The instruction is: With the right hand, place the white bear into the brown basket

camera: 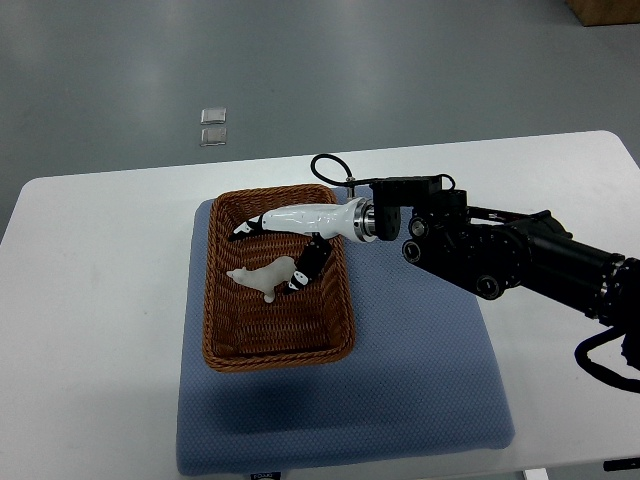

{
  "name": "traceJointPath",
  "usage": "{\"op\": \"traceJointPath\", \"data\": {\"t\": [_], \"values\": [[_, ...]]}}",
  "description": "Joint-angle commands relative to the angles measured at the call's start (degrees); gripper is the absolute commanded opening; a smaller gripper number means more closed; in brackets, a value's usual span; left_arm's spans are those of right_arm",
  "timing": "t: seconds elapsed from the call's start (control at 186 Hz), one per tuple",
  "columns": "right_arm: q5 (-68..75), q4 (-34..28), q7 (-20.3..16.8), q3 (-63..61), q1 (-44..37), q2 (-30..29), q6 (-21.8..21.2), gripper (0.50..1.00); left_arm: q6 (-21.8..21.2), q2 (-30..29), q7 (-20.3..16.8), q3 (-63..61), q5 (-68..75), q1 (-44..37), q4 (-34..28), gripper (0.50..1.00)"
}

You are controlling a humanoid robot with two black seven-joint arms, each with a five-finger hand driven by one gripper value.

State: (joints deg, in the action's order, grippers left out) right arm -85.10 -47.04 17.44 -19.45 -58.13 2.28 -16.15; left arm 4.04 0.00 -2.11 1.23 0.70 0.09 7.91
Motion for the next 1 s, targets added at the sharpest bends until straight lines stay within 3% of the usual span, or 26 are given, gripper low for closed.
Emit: {"op": "traceJointPath", "data": {"t": [0.0, 0.382, 0.591, 0.753, 0.995], "values": [[4.5, -0.1, 0.0, -2.5, -0.5, 0.5, -0.1, 0.913, 0.0, 0.0, 0.0, 0.0, 0.0, 0.0, 0.0, 1.0], [27.1, 0.1, 0.0, -24.2, 6.5, 0.6, 1.3, 0.913, 0.0, 0.0, 0.0, 0.0, 0.0, 0.0, 0.0, 1.0], [35.2, 0.4, 1.4, -38.4, 13.7, 0.1, 5.5, 0.913, 0.0, 0.0, 0.0, 0.1, 0.0, 0.0, 0.0, 1.0], [42.4, 0.9, 6.0, -40.2, 17.6, -1.6, 11.1, 0.913, 0.0, 0.0, 0.0, 0.1, 0.0, 0.0, 0.0, 1.0], [54.9, 3.3, 6.4, -40.1, 20.6, -1.5, 17.3, 0.913, 0.0, 0.0, 0.0, 0.1, 0.0, 0.0, 0.0, 1.0]]}}
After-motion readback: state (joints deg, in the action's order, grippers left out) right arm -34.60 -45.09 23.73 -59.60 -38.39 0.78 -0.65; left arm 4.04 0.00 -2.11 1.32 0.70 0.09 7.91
